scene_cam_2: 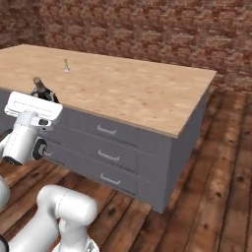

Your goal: Open the cabinet directly in front. Then move the wine and the mug to the dining counter with the candle on it.

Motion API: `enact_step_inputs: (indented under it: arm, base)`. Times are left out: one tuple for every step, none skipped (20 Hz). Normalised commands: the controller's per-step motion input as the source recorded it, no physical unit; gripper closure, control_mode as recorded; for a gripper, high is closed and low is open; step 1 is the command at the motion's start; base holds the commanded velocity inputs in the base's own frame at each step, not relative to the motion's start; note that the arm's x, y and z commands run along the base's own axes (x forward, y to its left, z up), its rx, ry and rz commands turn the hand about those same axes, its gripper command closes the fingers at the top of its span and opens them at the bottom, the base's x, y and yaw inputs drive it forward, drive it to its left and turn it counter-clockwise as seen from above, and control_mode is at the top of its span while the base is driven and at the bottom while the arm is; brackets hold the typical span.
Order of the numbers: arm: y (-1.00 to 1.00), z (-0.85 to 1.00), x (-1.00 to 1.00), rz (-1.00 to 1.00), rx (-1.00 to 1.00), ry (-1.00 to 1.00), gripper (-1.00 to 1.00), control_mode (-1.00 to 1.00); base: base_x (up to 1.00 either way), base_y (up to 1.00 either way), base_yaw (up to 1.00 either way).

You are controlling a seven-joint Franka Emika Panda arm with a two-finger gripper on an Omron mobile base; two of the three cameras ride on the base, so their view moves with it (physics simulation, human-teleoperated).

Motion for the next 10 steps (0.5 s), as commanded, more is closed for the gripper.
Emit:
enact_step_inputs:
  arm:
    - [0.00,0.00,0.00,0.00,0.00,0.00,1.00,1.00]
    - [0.00,0.00,0.00,0.00,0.00,0.00,1.00,1.00]
    - [0.00,0.00,0.00,0.00,0.00,0.00,1.00,1.00]
    - [0.00,0.00,0.00,0.00,0.00,0.00,1.00,1.00]
    - [0.00,0.00,0.00,0.00,0.00,0.00,1.00,1.00]
    - [0.00,0.00,0.00,0.00,0.00,0.00,1.00,1.00]
    - [0.00,0.00,0.00,0.00,0.00,0.00,1.00,1.00]
    - [0.00,0.00,0.00,0.00,0.00,0.00,1.00,1.00]
    - [0.00,0.00,0.00,0.00,0.00,0.00,1.00,1.00]
    - [0.00,0.00,0.00,0.00,0.00,0.00,1.00,1.00]
  base:
    - [0.41,1.00,-0.14]
    - [0.42,1.00,-0.14]
    - [0.44,1.00,-0.15]
    - [0.44,1.00,-0.14]
    - [0.42,1.00,-0.14]
    - [0.41,1.00,-0.13]
    - [0.36,1.00,-0.13]
    - [0.39,1.00,-0.13]
    - [0.39,1.00,-0.13]
    - [0.36,1.00,-0.12]
